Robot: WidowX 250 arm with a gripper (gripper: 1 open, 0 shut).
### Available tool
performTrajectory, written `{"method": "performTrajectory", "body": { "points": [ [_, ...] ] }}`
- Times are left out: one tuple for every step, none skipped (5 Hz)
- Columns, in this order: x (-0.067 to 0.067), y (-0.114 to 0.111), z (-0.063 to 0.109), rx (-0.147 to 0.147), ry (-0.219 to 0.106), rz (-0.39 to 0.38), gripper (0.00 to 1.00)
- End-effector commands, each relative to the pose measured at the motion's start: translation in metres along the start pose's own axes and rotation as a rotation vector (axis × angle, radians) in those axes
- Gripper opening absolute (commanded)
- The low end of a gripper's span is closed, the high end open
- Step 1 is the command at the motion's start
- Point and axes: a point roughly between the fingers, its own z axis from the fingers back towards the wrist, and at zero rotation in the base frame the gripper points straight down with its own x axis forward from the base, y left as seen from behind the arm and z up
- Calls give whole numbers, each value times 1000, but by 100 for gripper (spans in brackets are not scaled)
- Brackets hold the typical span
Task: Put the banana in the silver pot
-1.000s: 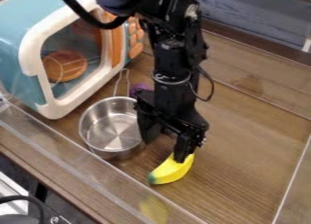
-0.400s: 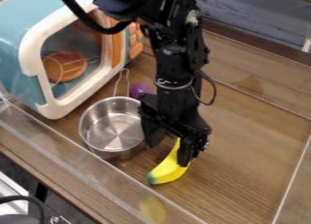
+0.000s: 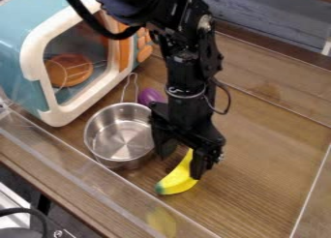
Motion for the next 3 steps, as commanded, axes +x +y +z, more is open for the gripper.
{"method": "performTrajectory", "body": {
  "points": [
    [4, -2, 2, -5, -25, -24, 100],
    [4, -2, 0, -12, -26, -29, 100],
    [4, -2, -2, -20, -27, -33, 100]
  ]
}}
